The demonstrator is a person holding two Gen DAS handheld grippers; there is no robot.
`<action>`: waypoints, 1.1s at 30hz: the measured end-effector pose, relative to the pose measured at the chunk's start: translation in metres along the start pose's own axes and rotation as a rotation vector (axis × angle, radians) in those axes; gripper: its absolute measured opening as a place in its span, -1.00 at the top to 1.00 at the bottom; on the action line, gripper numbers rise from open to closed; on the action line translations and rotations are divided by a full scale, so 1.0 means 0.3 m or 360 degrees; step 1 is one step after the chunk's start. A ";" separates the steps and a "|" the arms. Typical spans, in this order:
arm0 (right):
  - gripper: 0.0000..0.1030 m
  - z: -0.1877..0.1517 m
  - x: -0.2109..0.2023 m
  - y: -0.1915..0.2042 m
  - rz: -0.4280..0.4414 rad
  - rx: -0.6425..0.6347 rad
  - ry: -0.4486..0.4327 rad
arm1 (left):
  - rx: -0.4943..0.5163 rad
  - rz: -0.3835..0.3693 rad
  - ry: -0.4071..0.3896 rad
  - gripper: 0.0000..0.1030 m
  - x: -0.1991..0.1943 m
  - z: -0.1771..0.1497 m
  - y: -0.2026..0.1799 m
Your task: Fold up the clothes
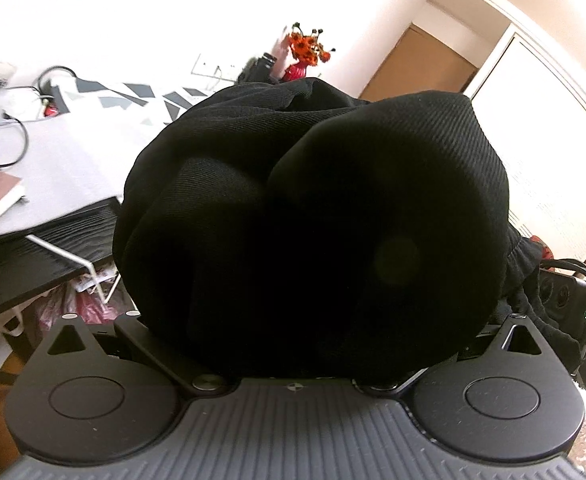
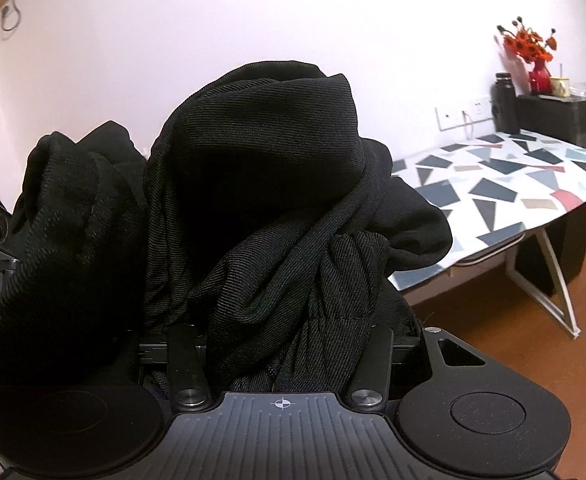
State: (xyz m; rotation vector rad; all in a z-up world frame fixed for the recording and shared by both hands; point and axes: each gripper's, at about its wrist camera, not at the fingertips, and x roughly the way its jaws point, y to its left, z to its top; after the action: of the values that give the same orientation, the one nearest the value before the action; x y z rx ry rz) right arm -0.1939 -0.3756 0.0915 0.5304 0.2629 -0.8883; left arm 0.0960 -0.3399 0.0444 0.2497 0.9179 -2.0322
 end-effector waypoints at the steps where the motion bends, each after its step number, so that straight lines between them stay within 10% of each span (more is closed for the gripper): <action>1: 0.14 0.013 0.029 -0.026 -0.0003 0.0009 0.0007 | -0.0007 0.0000 0.0012 -1.00 0.036 0.016 0.007; 12: 0.14 0.227 0.296 -0.564 0.0121 0.0038 -0.0070 | 0.0031 0.0124 0.0020 -1.00 0.538 0.321 -0.025; 19: 0.14 0.554 0.381 -0.912 0.0157 -0.0114 -0.0016 | -0.0041 0.0157 -0.0067 -1.00 0.898 0.590 -0.118; 33: 0.14 0.937 0.781 -1.230 0.0142 -0.0335 0.0146 | -0.0254 0.0165 -0.0297 -1.00 1.321 0.858 0.008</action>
State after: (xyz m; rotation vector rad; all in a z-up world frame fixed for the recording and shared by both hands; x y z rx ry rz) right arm -0.3427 -0.8734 0.1057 0.3845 0.4084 -0.7403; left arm -0.1009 -0.7692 0.0340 0.0192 0.9245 -1.8417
